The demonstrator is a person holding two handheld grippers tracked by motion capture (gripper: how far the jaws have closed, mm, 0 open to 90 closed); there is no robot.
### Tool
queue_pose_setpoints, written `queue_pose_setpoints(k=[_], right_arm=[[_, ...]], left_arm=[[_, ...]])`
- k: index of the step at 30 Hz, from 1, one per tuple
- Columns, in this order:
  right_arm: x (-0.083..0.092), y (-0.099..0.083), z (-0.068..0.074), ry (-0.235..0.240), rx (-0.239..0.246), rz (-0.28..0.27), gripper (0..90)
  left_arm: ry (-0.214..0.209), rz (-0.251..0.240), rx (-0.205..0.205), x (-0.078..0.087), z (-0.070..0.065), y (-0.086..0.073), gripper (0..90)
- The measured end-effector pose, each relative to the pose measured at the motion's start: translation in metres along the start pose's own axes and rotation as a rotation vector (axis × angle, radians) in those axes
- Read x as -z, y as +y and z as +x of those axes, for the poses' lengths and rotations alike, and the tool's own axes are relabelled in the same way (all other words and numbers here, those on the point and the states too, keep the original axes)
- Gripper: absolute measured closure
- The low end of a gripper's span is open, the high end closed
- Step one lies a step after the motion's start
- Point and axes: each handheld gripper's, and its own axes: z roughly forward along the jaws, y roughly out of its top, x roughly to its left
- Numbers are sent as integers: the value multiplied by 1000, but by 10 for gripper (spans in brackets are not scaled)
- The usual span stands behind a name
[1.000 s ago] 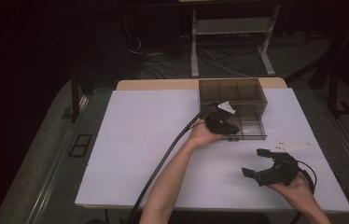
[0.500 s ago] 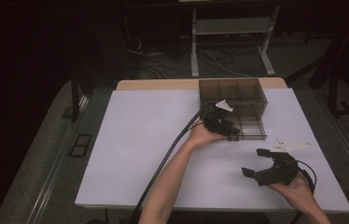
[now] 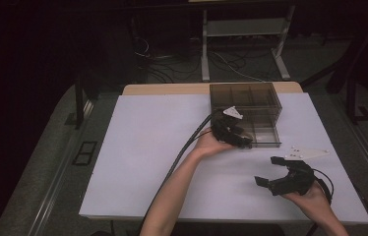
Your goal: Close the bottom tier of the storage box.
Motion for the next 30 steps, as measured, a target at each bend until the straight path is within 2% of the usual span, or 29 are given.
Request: queue_pose_setpoints(k=[9, 10, 15, 26, 30], right_arm=[[0, 0, 0, 3, 2, 2, 1], [-1, 0, 0, 3, 3, 3, 0], [-1, 0, 0, 3, 2, 4, 1], [-1, 0, 1, 3, 2, 6, 1], [-1, 0, 1, 2, 2, 5, 1]], left_arm=[[1, 2, -28, 7, -5, -1, 385], [0, -2, -20, 7, -6, -2, 385], [-6, -10, -31, 10, -10, -2, 387], [-49, -24, -67, 9, -24, -1, 394], [-67, -14, -84, 7, -29, -3, 406]])
